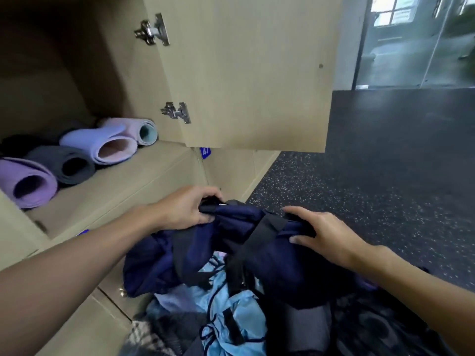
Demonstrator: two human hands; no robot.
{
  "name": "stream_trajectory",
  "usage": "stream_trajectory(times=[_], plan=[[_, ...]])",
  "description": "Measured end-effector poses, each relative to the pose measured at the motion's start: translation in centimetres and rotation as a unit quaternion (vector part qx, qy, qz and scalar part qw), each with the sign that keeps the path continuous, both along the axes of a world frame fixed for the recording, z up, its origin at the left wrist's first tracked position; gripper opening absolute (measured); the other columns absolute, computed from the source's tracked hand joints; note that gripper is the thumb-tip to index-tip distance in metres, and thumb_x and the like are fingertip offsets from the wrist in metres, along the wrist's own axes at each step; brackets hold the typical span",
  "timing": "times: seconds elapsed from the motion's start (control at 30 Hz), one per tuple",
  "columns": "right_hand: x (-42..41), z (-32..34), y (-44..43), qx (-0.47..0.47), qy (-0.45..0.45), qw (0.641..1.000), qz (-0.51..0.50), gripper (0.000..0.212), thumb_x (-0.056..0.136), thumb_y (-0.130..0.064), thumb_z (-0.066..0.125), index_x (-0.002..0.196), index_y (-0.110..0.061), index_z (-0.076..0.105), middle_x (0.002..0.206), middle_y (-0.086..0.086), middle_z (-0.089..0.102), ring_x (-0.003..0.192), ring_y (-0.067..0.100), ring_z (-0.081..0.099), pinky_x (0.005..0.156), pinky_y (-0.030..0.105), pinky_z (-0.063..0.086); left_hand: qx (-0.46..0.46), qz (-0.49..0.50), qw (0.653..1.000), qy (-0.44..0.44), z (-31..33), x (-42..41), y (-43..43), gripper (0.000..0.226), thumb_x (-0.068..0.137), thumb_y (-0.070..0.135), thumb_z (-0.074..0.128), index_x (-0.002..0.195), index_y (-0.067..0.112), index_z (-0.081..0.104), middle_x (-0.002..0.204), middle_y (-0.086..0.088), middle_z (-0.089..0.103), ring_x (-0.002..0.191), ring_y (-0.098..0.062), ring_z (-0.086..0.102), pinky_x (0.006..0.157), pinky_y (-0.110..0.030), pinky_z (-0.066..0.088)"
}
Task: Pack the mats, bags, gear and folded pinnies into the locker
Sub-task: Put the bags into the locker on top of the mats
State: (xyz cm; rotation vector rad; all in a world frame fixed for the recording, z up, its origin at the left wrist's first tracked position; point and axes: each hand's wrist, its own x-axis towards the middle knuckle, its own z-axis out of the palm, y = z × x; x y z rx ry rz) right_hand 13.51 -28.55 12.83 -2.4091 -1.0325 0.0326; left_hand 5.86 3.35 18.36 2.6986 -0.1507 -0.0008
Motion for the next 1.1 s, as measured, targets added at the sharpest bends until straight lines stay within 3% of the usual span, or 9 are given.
stream_trajectory(times=[0.07,0.17,0.33,0.53,0.67,0.8,0.93,1.0,1.1], plan=[[0.1,1.5,2.2,0.055,0.022,0.998,0.023,0.051,0.086,-0.028,0.075,0.131,-0.042,0.055,0.113,-0.031,0.065,0.111,0.000,0.061,0.091,0.017,0.046,-0.006,0.012,1.000,0.011,2.6,-0.6,1.9,0.042,0.080,0.008,0.078,0.106,0.036,0.061,0.099,0.025,0.065,0.094,0.013,0.060,0.089,-0.016,0.044],[0.7,5.1,5.2,0.125,0.045,0.989,0.064,0.044,0.088,-0.015,0.072,0.110,-0.051,0.060,0.100,-0.045,0.061,0.100,-0.018,0.058,0.080,0.002,0.042,-0.008,0.016,1.000,-0.003,7.0,-0.8,4.8,0.040,0.078,-0.003,0.077,0.111,0.017,0.065,0.099,0.021,0.068,0.092,0.012,0.062,0.082,-0.008,0.042],[2.9,11.4,8.6,0.196,0.015,0.975,0.104,0.048,0.091,-0.008,0.067,0.114,-0.049,0.061,0.112,-0.035,0.065,0.110,-0.011,0.059,0.095,0.011,0.044,0.081,-0.003,0.996,-0.038,14.8,0.6,8.1,0.039,0.081,0.009,0.079,0.115,0.019,0.064,0.104,0.005,0.071,0.098,-0.014,0.066,0.091,-0.034,0.051],[5.1,16.9,11.1,0.255,-0.005,0.958,0.129,0.069,0.090,-0.001,0.063,0.099,-0.069,0.061,0.106,-0.033,0.068,0.102,-0.016,0.060,0.084,0.000,0.040,0.152,0.007,0.986,-0.062,21.8,2.9,9.4,0.033,0.084,0.019,0.079,0.112,0.029,0.064,0.102,0.013,0.070,0.094,-0.006,0.065,0.086,-0.031,0.052],[6.4,19.1,13.2,0.266,0.009,0.952,0.149,0.050,0.092,0.002,0.061,0.105,-0.046,0.072,0.108,-0.022,0.072,0.104,-0.007,0.064,0.085,0.005,0.044,0.197,0.029,0.976,-0.092,24.9,3.9,10.8,0.036,0.081,0.020,0.081,0.110,0.028,0.063,0.098,0.012,0.069,0.090,-0.007,0.063,0.082,-0.027,0.048],[7.2,21.1,15.9,0.291,0.021,0.941,0.174,0.043,0.094,0.002,0.059,0.109,-0.037,0.072,0.109,-0.014,0.073,0.105,0.001,0.067,0.089,0.014,0.049,0.271,0.078,0.953,-0.115,27.7,4.7,12.9,0.046,0.082,0.031,0.080,0.121,0.035,0.056,0.109,0.012,0.060,0.105,-0.014,0.056,0.086,-0.034,0.045],[8.6,22.8,20.6,0.349,0.042,0.920,0.173,0.037,0.094,0.001,0.059,0.121,-0.023,0.068,0.113,-0.014,0.072,0.108,0.002,0.066,0.092,0.017,0.050,0.415,0.156,0.876,-0.192,30.3,6.1,15.4,0.040,0.083,0.041,0.075,0.118,0.032,0.057,0.111,0.003,0.067,0.112,-0.023,0.059,0.101,-0.041,0.033],[9.8,22.8,23.7,0.359,0.043,0.918,0.161,0.036,0.094,-0.001,0.060,0.122,-0.022,0.068,0.112,-0.013,0.073,0.106,0.003,0.066,0.094,0.022,0.051,0.411,0.228,0.852,-0.232,29.8,7.1,17.1,0.044,0.084,0.038,0.073,0.124,0.033,0.055,0.126,0.002,0.062,0.128,-0.023,0.047,0.111,-0.055,0.021],[11.8,21.3,27.6,0.330,0.063,0.933,0.129,0.032,0.092,-0.005,0.063,0.113,-0.028,0.072,0.105,-0.013,0.075,0.102,0.008,0.068,0.098,0.035,0.052,0.320,0.311,0.859,-0.250,26.1,7.6,18.9,0.050,0.089,0.039,0.066,0.136,0.038,0.050,0.148,0.004,0.045,0.140,-0.025,0.031,0.110,-0.061,0.019]])
